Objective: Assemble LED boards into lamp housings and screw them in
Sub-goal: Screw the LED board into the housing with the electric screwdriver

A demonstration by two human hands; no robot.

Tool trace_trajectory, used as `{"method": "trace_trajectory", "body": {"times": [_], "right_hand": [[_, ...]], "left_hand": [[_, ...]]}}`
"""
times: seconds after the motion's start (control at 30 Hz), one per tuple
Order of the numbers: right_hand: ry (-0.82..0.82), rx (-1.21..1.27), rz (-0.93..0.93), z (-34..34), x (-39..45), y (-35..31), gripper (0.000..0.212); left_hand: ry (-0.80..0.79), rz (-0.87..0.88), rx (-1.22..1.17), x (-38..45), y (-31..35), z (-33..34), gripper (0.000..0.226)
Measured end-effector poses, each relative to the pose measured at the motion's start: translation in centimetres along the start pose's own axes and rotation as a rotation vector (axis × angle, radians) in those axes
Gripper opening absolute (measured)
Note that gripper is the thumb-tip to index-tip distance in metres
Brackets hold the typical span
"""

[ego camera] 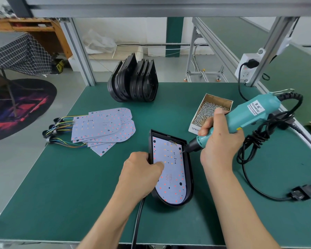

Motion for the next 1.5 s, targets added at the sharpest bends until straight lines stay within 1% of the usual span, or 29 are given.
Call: {"method": "trace_trajectory", "body": {"times": [0.1,0.23,0.3,0.4,0.53,0.7,0.77,0.83,0.87,0.9,0.93,1.0,1.03,1.1,1.17,1.23,1.37,1.43,1.5], "right_hand": [[-0.024,0.021,-0.004,0.0,0.0,0.0,0.023],[-0.067,0.032,-0.007,0.1,0.0,-0.2,0.029],[-0.073,0.029,-0.006,0.1,0.0,-0.3,0.028],[-0.091,-0.013,-0.032,0.4,-0.1,-0.5,0.025],[-0.111,-0.031,-0.046,0.6,-0.1,-0.7,0.022],[-0.085,0.131,0.028,0.2,0.5,-1.2,0.017],[-0.078,0.188,0.056,0.0,0.6,-1.6,0.014],[-0.071,0.237,0.080,-0.4,0.5,-1.8,0.016],[-0.069,0.257,0.089,-0.5,0.4,-2.0,0.015],[-0.070,0.273,0.096,-0.7,0.3,-2.1,0.014],[-0.067,0.287,0.103,-0.9,0.2,-2.4,0.013],[-0.066,0.307,0.119,-1.1,-0.1,-2.8,0.014],[-0.070,0.316,0.129,-1.2,-0.2,-3.0,0.014],[-0.072,0.334,0.147,-1.1,-0.6,-3.4,0.015],[-0.090,0.357,0.159,-0.8,-0.8,-3.9,0.017],[-0.102,0.383,0.164,-0.4,-1.0,-4.4,0.021],[-0.126,0.453,0.181,0.4,-1.2,-5.4,0.022],[-0.137,0.485,0.190,0.8,-1.2,-5.8,0.024],[-0.140,0.518,0.205,1.3,-1.5,-6.2,0.028]], "left_hand": [[0.003,-0.005,-0.003,0.0,0.0,0.0,0.029],[0.015,-0.007,-0.005,0.0,-0.1,0.0,0.041],[0.010,-0.007,-0.008,-0.1,-0.1,-0.1,0.040],[0.001,-0.012,-0.020,-0.1,0.0,-0.1,0.029],[0.001,-0.017,-0.029,-0.2,-0.3,-0.1,0.030],[0.008,-0.031,-0.081,-0.5,-0.3,-0.4,0.044],[0.017,-0.046,-0.102,-0.8,-0.2,-0.7,0.057],[0.028,-0.063,-0.091,-1.1,-0.2,-1.3,0.067],[0.045,-0.073,-0.092,-1.2,-0.4,-1.7,0.067],[0.075,-0.088,-0.127,-1.3,-0.6,-2.1,0.061],[0.113,-0.117,-0.215,-1.4,-1.0,-2.5,0.049],[0.138,-0.201,-0.551,-1.5,-1.7,-3.2,0.031],[0.106,-0.236,-0.744,-1.5,-1.7,-3.6,0.024],[-0.032,-0.273,-1.053,-1.9,-1.2,-4.3,0.019],[-0.184,-0.256,-1.225,-2.2,-0.1,-5.0,0.021],[-0.263,-0.207,-1.271,-2.3,1.2,-5.5,0.021],[-0.295,-0.117,-1.170,-2.3,3.5,-5.0,0.019],[-0.341,-0.107,-1.142,-2.4,4.5,-4.2,0.022],[-0.404,-0.154,-1.199,-2.6,5.4,-3.2,0.026]]}}
Point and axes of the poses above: each hand's wrist, its own x-axis towards the middle knuckle, its own z-axis out of the palm, y = z × x, the point moved 3 cm from there along x, towards the middle knuckle
